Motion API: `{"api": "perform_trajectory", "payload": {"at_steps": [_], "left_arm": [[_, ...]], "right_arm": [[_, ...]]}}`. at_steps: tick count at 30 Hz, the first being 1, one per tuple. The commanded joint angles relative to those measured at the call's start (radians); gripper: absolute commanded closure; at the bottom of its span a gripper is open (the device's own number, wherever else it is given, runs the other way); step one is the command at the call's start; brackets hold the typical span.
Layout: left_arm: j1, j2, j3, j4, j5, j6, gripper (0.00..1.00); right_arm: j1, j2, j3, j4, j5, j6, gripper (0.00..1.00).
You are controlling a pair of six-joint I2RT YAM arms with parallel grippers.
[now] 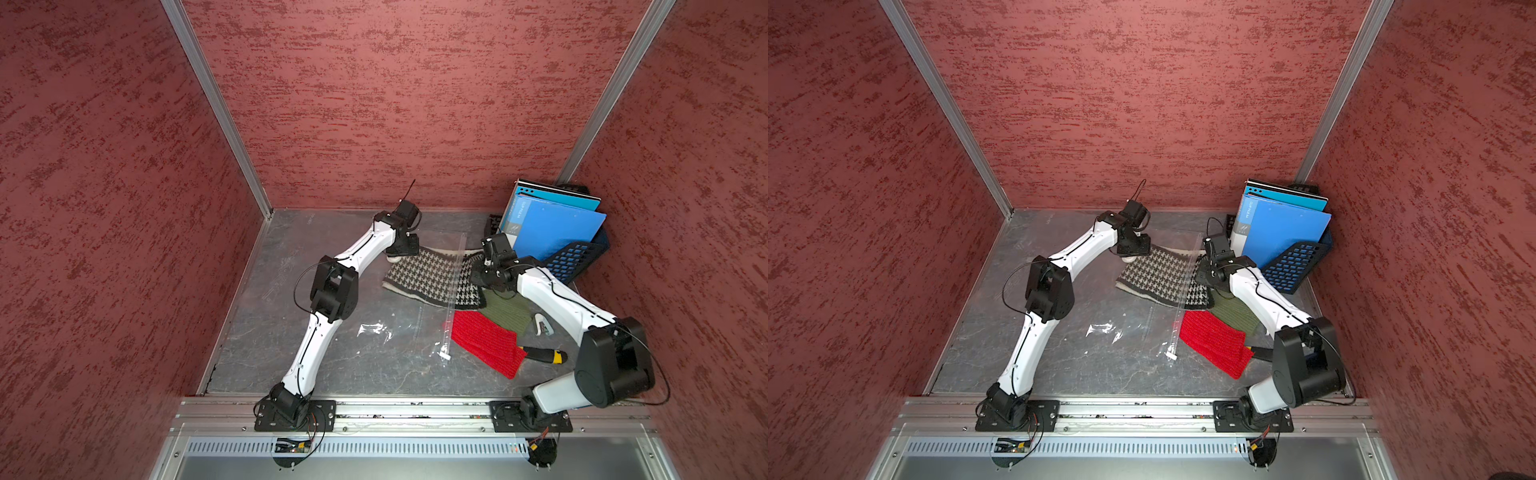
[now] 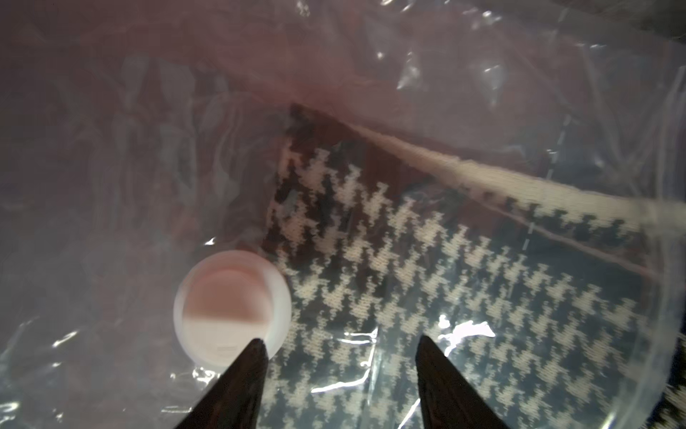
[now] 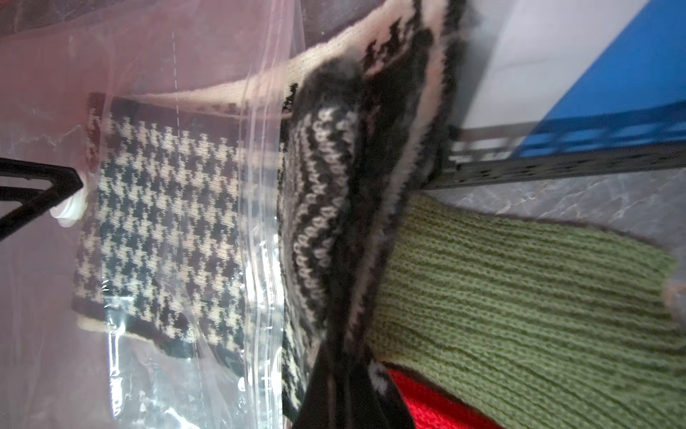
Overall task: Take the scarf out of the vacuum bag
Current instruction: Adjust the vacuum bag at the center of the board.
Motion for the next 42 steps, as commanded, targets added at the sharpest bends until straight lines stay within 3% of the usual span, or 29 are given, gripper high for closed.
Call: {"api": "perform_trajectory", "payload": {"at_steps": [1,6,13,23,29,37,42], "left_arm": [[0.033,0.031,0.055,-0.109,-0.115,0.028,0.33],[0.019,0.032,0.063,-0.16,-0.251,0.034,0.33],[0.023,0.039,-0.002,-0.058,-0.142,0.022,0.32],[0.027,0.063,-0.006,-0.018,-0.09,0.022,0.33],[0.032,0.098,0.018,-0.026,-0.073,0.017,0.39],[0.04,0.096,0.019,-0.024,-0.071,0.021,0.57],[0.049,0.101,0.021,-0.039,-0.078,0.016,0.62]], "right_arm": [[-0.006,-0.027,-0.001,0.028,-0.021,-0.013,1.0],[-0.007,-0.027,0.001,0.024,-0.025,-0.012,1.0],[-0.007,-0.027,-0.001,0.019,-0.026,-0.012,1.0],[-0.007,-0.027,-0.004,0.021,-0.025,-0.008,1.0],[-0.008,-0.055,-0.006,0.014,-0.019,-0.008,1.0],[-0.01,-0.062,-0.012,0.016,-0.022,-0.009,1.0],[-0.009,-0.064,-0.013,0.017,-0.018,-0.008,1.0]]}}
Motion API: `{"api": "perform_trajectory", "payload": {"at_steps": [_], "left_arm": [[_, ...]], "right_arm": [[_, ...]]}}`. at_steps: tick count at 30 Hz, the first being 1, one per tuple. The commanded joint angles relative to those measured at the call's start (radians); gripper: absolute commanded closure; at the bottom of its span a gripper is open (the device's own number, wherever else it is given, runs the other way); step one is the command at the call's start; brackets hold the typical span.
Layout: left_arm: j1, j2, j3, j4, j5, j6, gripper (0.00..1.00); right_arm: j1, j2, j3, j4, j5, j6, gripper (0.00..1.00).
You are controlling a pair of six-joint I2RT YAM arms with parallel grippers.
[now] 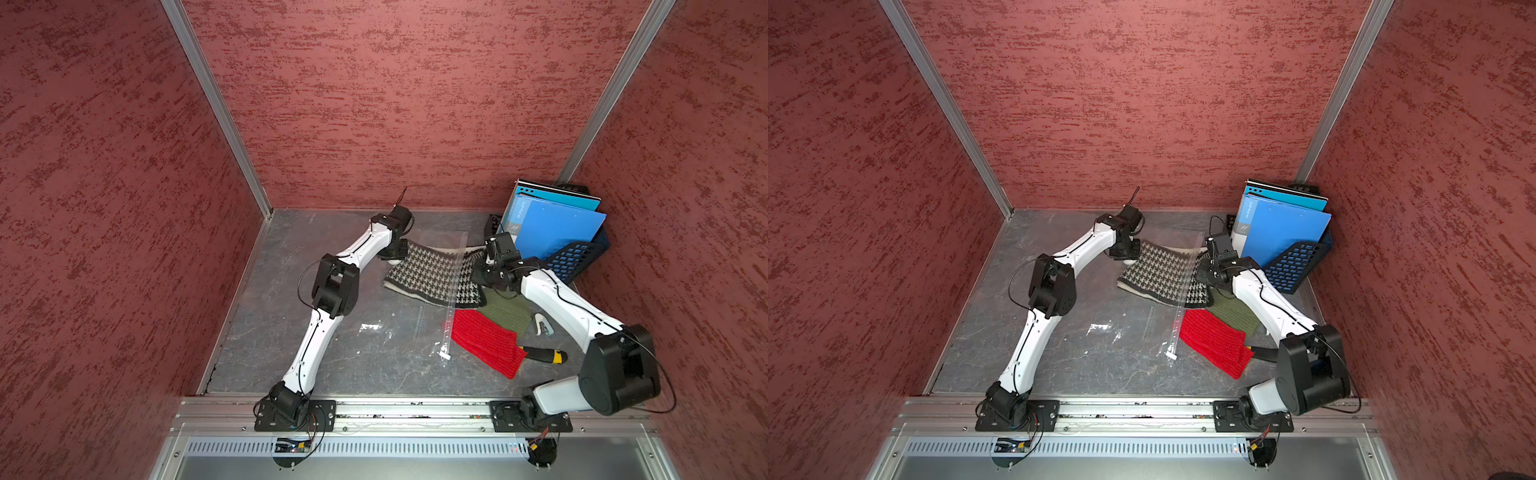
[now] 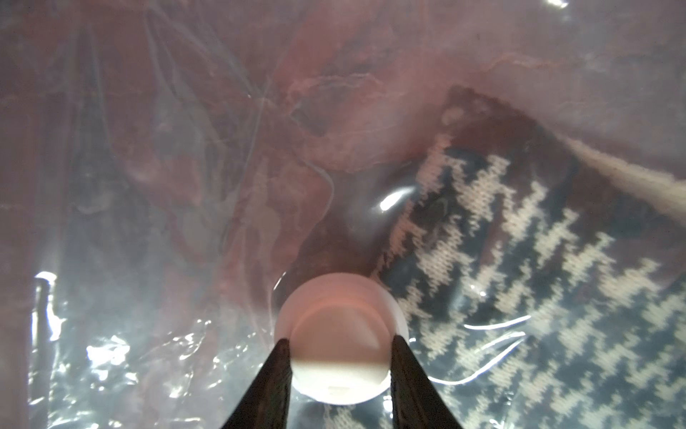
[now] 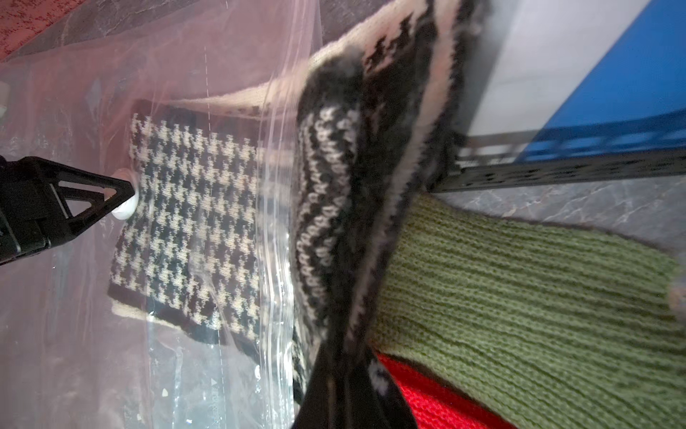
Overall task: Take the scarf out of the vacuum bag
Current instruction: Adjust the vacuum bag at the center of the board.
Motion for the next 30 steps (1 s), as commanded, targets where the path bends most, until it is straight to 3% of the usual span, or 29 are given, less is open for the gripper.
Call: {"api": "perform_trajectory", "payload": {"at_steps": [1,17,23,30], "left_arm": [[0.014,0.03,0.012,-0.017,-0.002,-0.005,0.64],[0.157,0.024,-0.083,-0.068,-0.142,0.021,0.64],[0.255,-0.01,-0.123,-0.12,-0.226,0.004,0.64],[0.373,-0.11,-0.265,-0.083,-0.242,-0.02,0.63]], "right_arm": [[-0.006,-0.021,-0.009,0.016,0.003,-0.008,1.0],[-0.052,-0.019,0.006,-0.056,0.11,-0.009,1.0],[-0.06,0.071,0.035,0.015,0.062,-0.015,1.0],[-0.06,0.243,0.136,0.123,-0.054,0.005,1.0]]}}
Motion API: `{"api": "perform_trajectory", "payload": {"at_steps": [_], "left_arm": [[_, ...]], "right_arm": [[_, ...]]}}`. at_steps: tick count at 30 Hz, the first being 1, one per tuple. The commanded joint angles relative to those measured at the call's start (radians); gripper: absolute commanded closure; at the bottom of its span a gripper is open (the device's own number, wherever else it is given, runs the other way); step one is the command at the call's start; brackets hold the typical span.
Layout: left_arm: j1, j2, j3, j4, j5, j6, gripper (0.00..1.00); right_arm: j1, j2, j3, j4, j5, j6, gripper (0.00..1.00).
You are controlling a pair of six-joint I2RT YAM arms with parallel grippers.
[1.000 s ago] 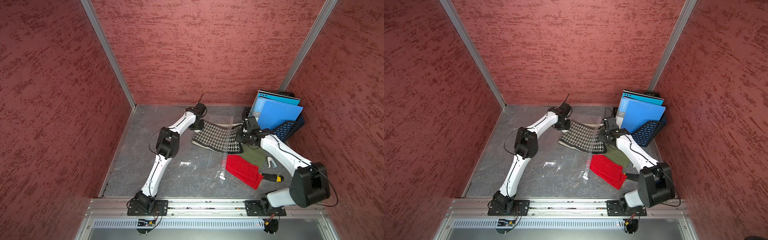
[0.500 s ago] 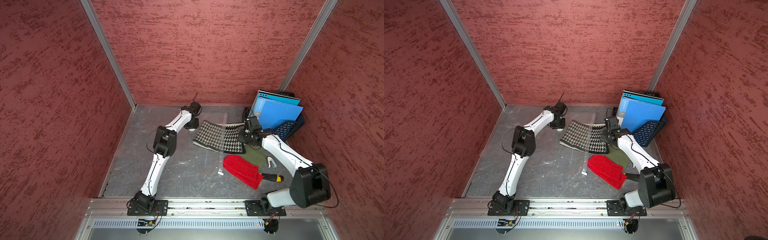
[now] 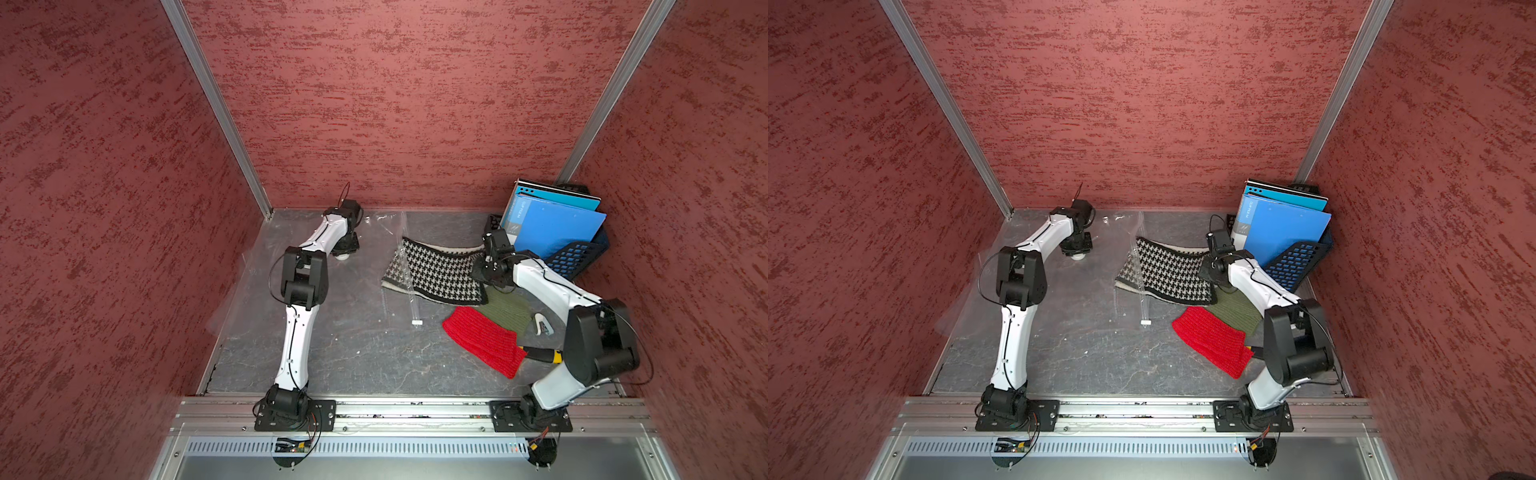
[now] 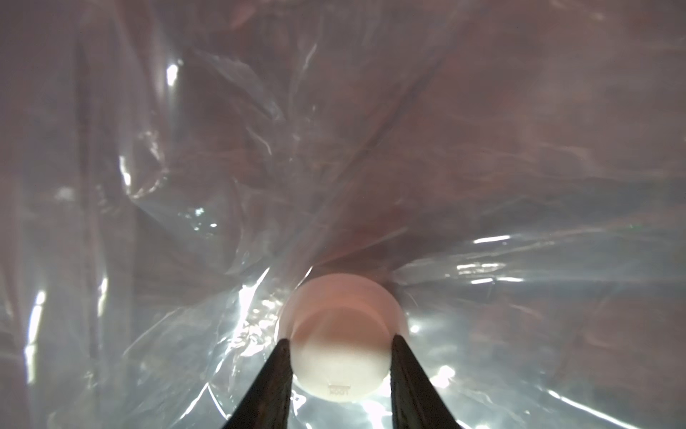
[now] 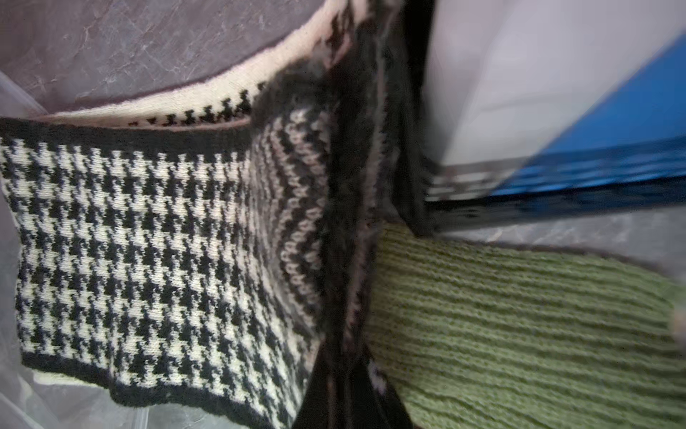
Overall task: Take the scarf out of the vacuum bag
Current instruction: Adjust the vacuum bag at the center of the board.
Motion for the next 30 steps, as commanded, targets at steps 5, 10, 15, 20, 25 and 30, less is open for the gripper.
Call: {"api": "perform_trajectory", "payload": {"at_steps": [5,10,15,20,25,30], "left_arm": [[0.106,-0.024,-0.091,-0.052,-0.051,-0.013,0.63],[0.167,-0.071,-0.142,-0.046,-0.085,-0.012,0.63],[0.224,-0.111,-0.181,-0.038,-0.101,-0.003,0.63],[0.256,-0.148,-0.225,-0.014,-0.099,0.014,0.63],[0.249,-0.154,-0.224,-0.006,-0.078,0.012,0.63],[0.221,-0.154,-0.22,0.005,-0.072,0.013,0.62]], "right_arm": [[-0.001,0.173,0.182,0.115,-0.121,-0.001,1.0],[0.005,0.261,0.302,0.076,-0.028,-0.006,1.0],[0.004,0.379,0.447,0.033,0.012,-0.009,1.0],[0.007,0.495,0.589,-0.003,0.072,-0.019,1.0],[0.004,0.618,0.754,-0.049,0.059,-0.021,1.0],[0.003,0.657,0.831,-0.093,0.079,-0.037,0.66]]}}
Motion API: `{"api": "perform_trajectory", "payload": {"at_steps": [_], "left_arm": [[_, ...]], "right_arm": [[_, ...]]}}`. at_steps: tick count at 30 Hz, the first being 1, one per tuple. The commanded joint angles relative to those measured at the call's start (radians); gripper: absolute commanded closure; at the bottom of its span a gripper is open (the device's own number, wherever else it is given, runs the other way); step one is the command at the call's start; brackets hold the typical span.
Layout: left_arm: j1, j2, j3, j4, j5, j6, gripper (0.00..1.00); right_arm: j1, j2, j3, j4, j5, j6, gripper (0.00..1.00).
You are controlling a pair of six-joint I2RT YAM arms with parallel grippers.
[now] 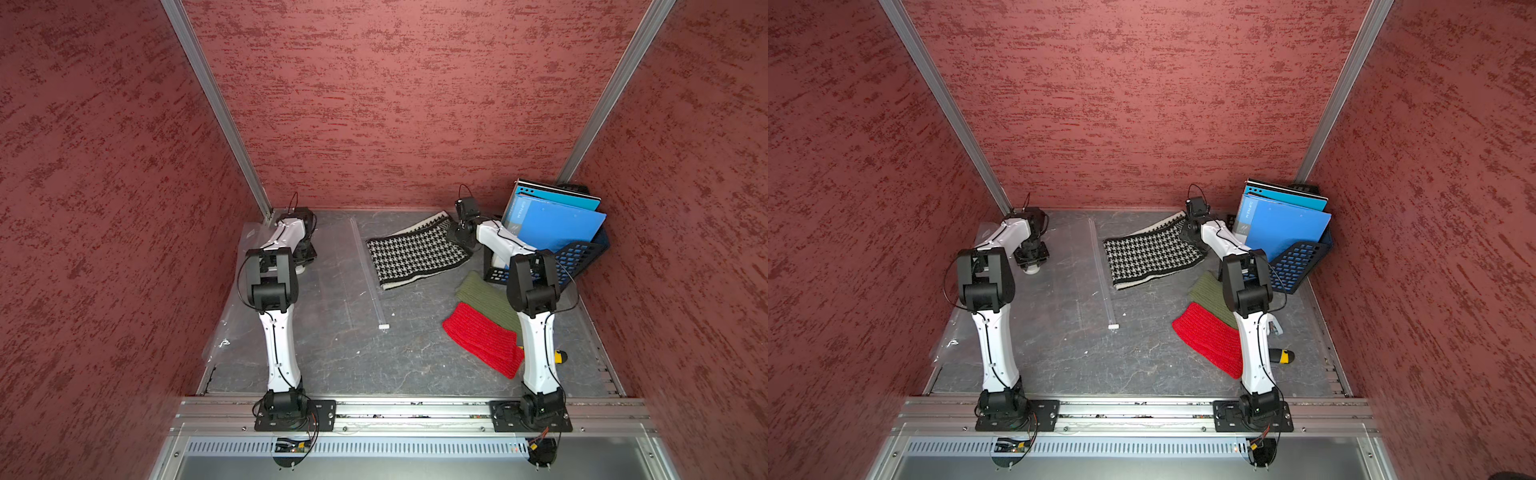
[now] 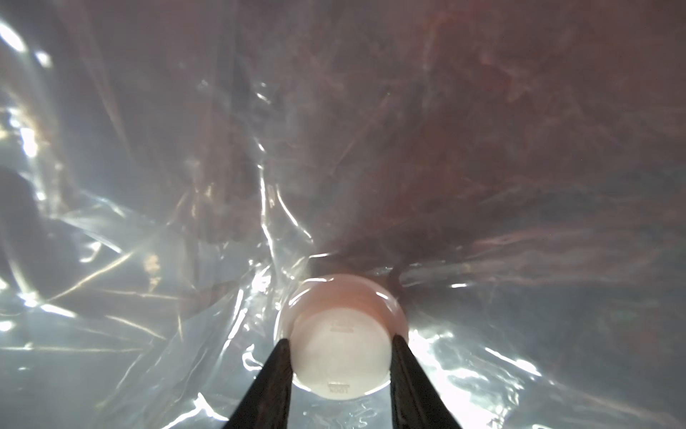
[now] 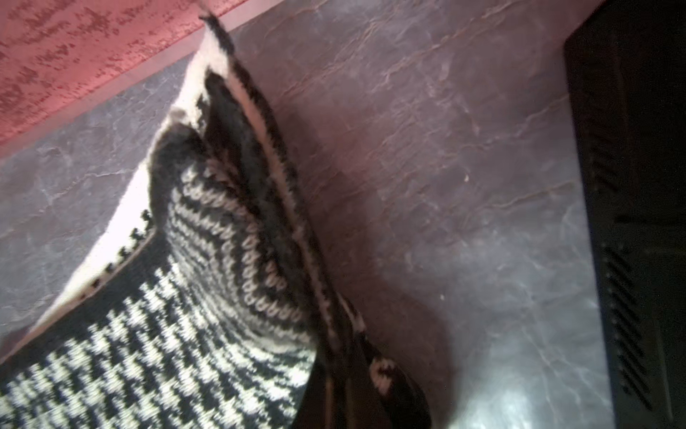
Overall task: Take the scarf out of the vacuum bag
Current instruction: Adjust the vacuum bag at the center of the board, then reset both arms
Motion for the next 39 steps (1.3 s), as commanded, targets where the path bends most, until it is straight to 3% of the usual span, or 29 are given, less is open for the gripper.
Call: {"api": "perform_trajectory", "payload": {"at_steps": [1,2,3,5,9,10,11,17,21,23,26,28,29,32,34,35,37,39], "left_arm": [[-0.02,-0.025,-0.001,0.019,0.001,0.004,0.62],[-0.024,-0.027,-0.003,0.019,0.002,0.001,0.61],[-0.024,-0.029,-0.007,0.022,0.001,-0.003,0.61],[-0.026,-0.036,-0.014,0.027,0.005,-0.011,0.57],[-0.042,-0.048,-0.014,0.021,-0.025,-0.022,0.35],[-0.047,-0.057,-0.018,0.022,-0.036,-0.029,0.1],[-0.05,-0.07,-0.026,0.019,-0.055,-0.04,0.0],[-0.07,-0.195,-0.089,0.027,-0.095,-0.054,0.0],[-0.136,-0.385,-0.171,0.083,-0.091,-0.033,0.0],[-0.212,-0.533,-0.267,0.203,-0.044,0.035,0.0],[-0.339,-0.746,-0.454,0.429,-0.043,0.117,0.0],[-0.366,-0.88,-0.611,0.595,-0.031,0.152,0.0],[-0.351,-0.924,-0.693,0.689,0.011,0.171,0.0],[-0.208,-1.036,-0.951,0.977,0.363,0.206,0.0],[-0.075,-1.075,-1.07,1.099,0.597,0.131,0.0],[-0.031,-1.095,-1.11,1.116,0.626,0.149,0.0],[-0.03,-1.132,-1.16,1.099,0.525,0.252,0.0],[-0.033,-1.161,-1.26,1.205,0.507,0.361,0.0]], "right_arm": [[0.0,-0.007,0.041,-0.055,0.061,-0.02,0.39],[0.001,-0.021,0.031,-0.057,0.075,-0.02,0.16],[0.0,-0.037,0.017,-0.056,0.085,-0.022,0.02],[0.0,-0.087,-0.024,-0.046,0.107,-0.017,0.01],[0.007,-0.234,-0.149,0.001,0.132,-0.021,0.01],[0.012,-0.279,-0.188,0.017,0.141,-0.032,0.01],[0.019,-0.329,-0.232,0.041,0.149,-0.046,0.01],[0.028,-0.611,-0.482,0.119,0.218,-0.078,0.01],[0.034,-0.786,-0.572,0.072,0.351,-0.075,0.01],[0.044,-0.918,-0.675,0.181,0.356,-0.168,0.01],[0.043,-1.087,-0.919,0.53,0.234,-0.334,0.01],[0.044,-1.135,-1.035,0.666,0.266,-0.382,0.01],[0.043,-1.139,-1.062,0.681,0.27,-0.418,0.01],[0.041,-1.106,-1.124,0.641,0.261,-0.587,0.01],[0.021,-1.067,-1.134,0.581,0.339,-0.538,0.01],[-0.006,-1.054,-1.149,0.585,0.317,-0.485,0.01],[-0.037,-1.051,-1.239,0.724,0.243,-0.429,0.01],[-0.039,-1.016,-1.32,0.894,0.272,-0.431,0.01]]}}
